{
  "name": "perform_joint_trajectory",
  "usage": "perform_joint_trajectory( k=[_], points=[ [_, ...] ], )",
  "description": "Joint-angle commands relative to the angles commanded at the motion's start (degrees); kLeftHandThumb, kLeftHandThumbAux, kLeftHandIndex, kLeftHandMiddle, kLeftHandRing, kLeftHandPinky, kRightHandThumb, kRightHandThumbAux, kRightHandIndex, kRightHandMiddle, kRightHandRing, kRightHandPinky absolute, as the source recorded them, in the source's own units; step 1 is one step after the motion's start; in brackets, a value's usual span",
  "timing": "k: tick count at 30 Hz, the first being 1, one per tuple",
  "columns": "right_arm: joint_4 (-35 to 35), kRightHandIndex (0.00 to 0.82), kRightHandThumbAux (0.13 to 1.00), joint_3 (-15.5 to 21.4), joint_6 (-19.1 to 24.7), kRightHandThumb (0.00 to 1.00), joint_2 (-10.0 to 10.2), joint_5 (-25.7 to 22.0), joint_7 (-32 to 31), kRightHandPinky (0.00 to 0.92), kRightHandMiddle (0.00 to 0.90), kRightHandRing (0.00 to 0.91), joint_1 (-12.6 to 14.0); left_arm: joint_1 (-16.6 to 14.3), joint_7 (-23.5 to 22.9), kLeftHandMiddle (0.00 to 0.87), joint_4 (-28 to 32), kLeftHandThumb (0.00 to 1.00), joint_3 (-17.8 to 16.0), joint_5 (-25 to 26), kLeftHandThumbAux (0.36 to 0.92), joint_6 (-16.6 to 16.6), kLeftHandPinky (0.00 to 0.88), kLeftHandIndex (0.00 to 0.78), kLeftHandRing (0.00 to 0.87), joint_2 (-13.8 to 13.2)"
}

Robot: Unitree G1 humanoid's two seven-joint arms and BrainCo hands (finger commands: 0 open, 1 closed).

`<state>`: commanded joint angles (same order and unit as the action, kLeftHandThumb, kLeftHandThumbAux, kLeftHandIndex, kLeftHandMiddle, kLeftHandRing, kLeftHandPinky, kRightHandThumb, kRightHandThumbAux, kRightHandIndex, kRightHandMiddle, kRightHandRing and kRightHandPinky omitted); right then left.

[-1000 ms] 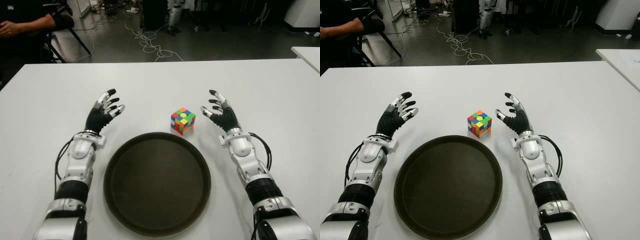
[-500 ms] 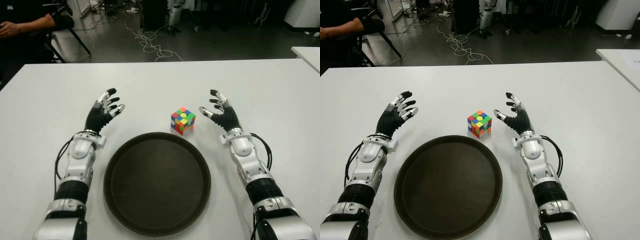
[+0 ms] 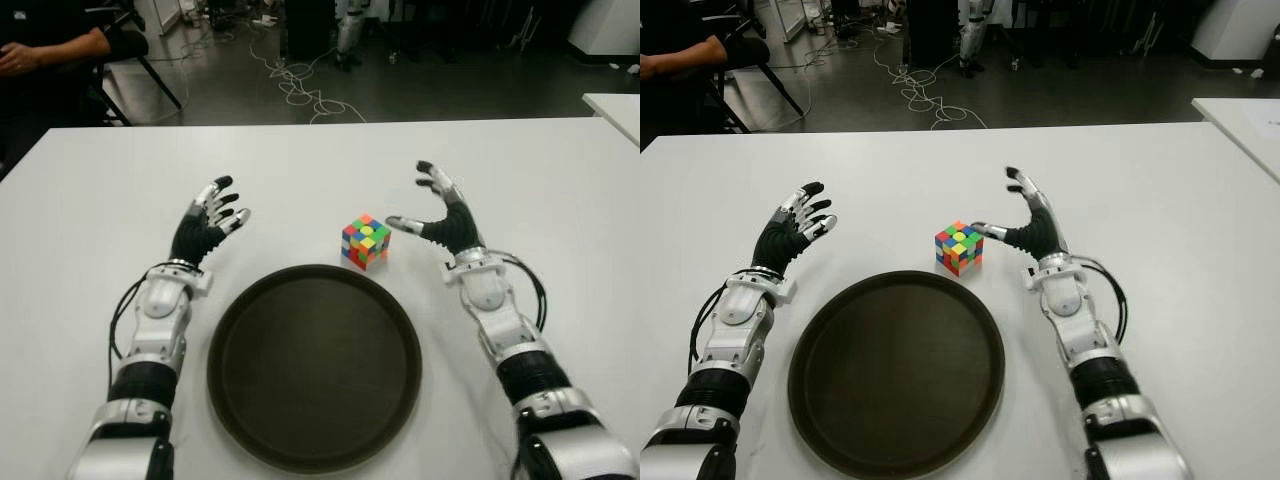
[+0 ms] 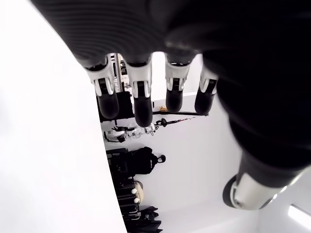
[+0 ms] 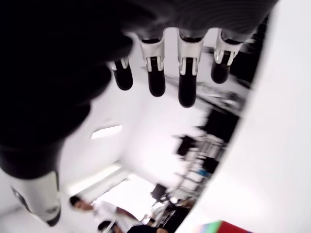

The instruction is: Pick up the Rubik's Cube and put it in the plate

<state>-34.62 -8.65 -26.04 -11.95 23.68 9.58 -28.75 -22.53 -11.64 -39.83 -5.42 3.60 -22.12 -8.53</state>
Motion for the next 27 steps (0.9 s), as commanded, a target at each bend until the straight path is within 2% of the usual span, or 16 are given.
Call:
perform_joint_trajectory(
  k=[3, 5, 10, 12, 14, 17, 21, 25, 27],
  points=[
    [2.42, 0.141, 0.714, -3.52, 2.29, 0.000, -2.60, 5.87, -1.61, 0.182, 0.181, 0.189, -2.03, -0.01, 0.13, 0.084, 0.02, 0.166, -0.07, 0.05, 0.669, -0.11, 0.121, 0.042, 0.097, 0.10],
    [3.59, 0.147, 0.718, -6.14, 4.23, 0.000, -4.76, 9.16, -5.12, 0.176, 0.181, 0.191, -3.13, 0.02, 0.30, 0.085, 0.01, 0.167, -0.06, -0.07, 0.668, -0.23, 0.123, 0.044, 0.098, 0.08],
    [5.58, 0.153, 0.729, -10.16, 7.92, 0.000, -7.03, 12.37, -13.02, 0.163, 0.181, 0.190, -5.18, 0.20, 0.36, 0.085, 0.17, 0.173, -0.02, -0.17, 0.673, -0.46, 0.124, 0.047, 0.097, 0.09],
    [5.85, 0.156, 0.734, -12.29, 9.75, 0.000, -7.77, 13.52, -18.46, 0.159, 0.181, 0.186, -7.43, 0.35, 0.47, 0.085, 0.51, 0.175, 0.02, -0.21, 0.674, -0.28, 0.124, 0.047, 0.097, 0.17],
    [5.04, 0.161, 0.740, -13.80, 10.86, 0.000, -8.03, 14.24, -22.10, 0.156, 0.182, 0.180, -9.57, 0.42, 0.64, 0.085, 0.74, 0.174, 0.04, -0.28, 0.672, 0.05, 0.125, 0.046, 0.099, 0.19],
    [2.78, 0.167, 0.746, -14.79, 11.33, 0.000, -7.62, 14.72, -22.85, 0.149, 0.177, 0.171, -11.08, 0.43, 0.84, 0.090, 0.87, 0.175, 0.05, -0.33, 0.673, 0.42, 0.131, 0.048, 0.105, 0.17],
    [0.66, 0.163, 0.747, -15.56, 11.24, 0.000, -7.40, 14.91, -22.35, 0.140, 0.168, 0.161, -11.65, 0.47, 1.02, 0.092, 1.04, 0.182, 0.07, -0.40, 0.674, 0.69, 0.135, 0.049, 0.110, 0.16],
    [-1.26, 0.152, 0.753, -15.90, 10.16, 0.000, -7.38, 14.21, -21.28, 0.132, 0.160, 0.153, -10.99, 0.61, 1.04, 0.092, 0.85, 0.189, 0.08, -0.35, 0.672, 0.39, 0.136, 0.052, 0.112, 0.13],
    [-4.42, 0.152, 0.765, -15.82, 8.99, 0.000, -6.96, 13.51, -20.10, 0.137, 0.163, 0.155, -11.19, 0.79, 1.02, 0.092, 1.07, 0.186, 0.11, -0.29, 0.670, 0.24, 0.137, 0.052, 0.114, 0.20]
  ],
)
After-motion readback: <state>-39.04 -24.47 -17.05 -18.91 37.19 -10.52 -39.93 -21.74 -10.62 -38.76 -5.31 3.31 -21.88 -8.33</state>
